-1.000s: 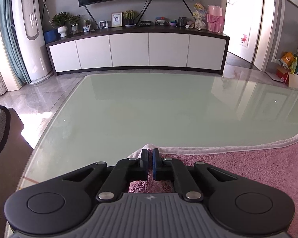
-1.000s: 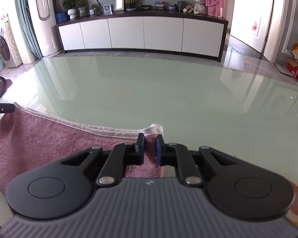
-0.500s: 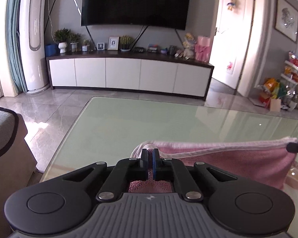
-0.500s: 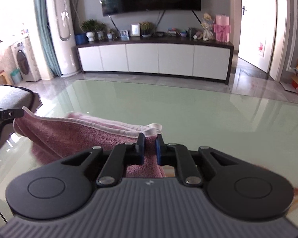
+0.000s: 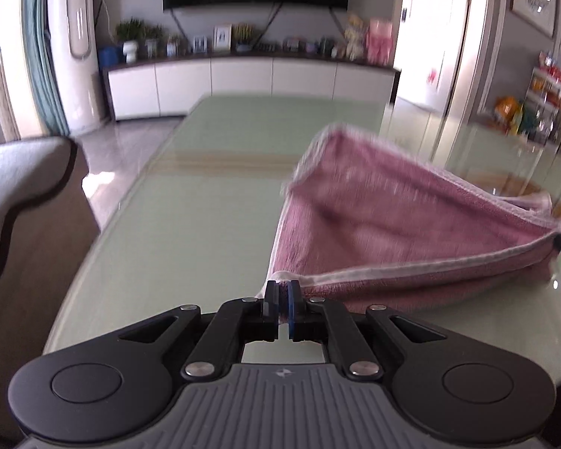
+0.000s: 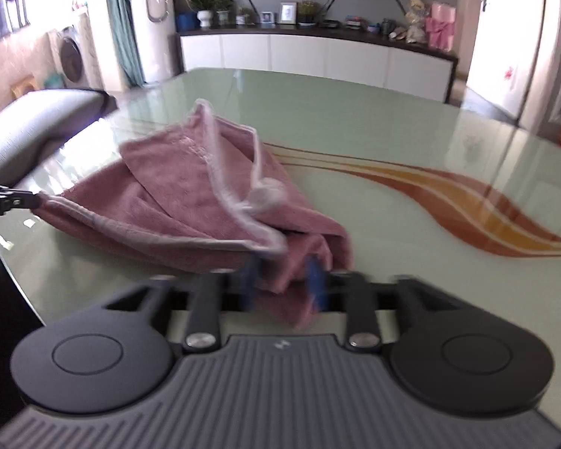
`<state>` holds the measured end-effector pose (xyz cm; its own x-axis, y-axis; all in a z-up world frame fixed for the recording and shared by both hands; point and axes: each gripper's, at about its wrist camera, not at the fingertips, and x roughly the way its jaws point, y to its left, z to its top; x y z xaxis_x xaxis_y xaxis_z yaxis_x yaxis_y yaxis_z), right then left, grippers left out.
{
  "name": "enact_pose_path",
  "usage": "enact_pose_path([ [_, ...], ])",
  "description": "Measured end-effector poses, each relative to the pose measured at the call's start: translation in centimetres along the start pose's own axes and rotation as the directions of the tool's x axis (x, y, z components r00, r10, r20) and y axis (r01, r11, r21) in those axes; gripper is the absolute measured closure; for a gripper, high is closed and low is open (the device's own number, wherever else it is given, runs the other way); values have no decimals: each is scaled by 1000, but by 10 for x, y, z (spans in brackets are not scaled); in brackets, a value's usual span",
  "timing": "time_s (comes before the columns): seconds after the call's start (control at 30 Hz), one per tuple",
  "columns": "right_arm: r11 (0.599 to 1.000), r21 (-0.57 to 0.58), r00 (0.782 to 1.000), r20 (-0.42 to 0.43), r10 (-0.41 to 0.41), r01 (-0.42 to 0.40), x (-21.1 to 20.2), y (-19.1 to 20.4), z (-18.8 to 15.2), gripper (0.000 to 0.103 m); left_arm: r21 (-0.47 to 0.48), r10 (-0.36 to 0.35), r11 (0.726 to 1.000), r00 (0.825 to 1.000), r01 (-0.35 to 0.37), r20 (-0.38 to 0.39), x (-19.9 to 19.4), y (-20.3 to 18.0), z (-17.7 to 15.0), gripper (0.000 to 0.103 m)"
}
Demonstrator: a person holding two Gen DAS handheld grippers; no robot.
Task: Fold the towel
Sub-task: 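Lift the gripped towel edge with both grippers and flip the top layer over, then lay the unfolded layer flat on the table and open both grippers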
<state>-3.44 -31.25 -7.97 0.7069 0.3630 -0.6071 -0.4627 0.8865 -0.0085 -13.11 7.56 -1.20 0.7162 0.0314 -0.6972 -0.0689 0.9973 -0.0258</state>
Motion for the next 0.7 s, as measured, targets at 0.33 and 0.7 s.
enact_pose_path([
  [0.33,972,-183,989,-27,147,-149,45,57,107,63,76,-64,996,988,54,144,-31,-6,43,65],
  [0.7,950,-184,937,-290,195,-254,208,145,175,80,45,-122,991,992,123,-25,55,-32,18,62],
])
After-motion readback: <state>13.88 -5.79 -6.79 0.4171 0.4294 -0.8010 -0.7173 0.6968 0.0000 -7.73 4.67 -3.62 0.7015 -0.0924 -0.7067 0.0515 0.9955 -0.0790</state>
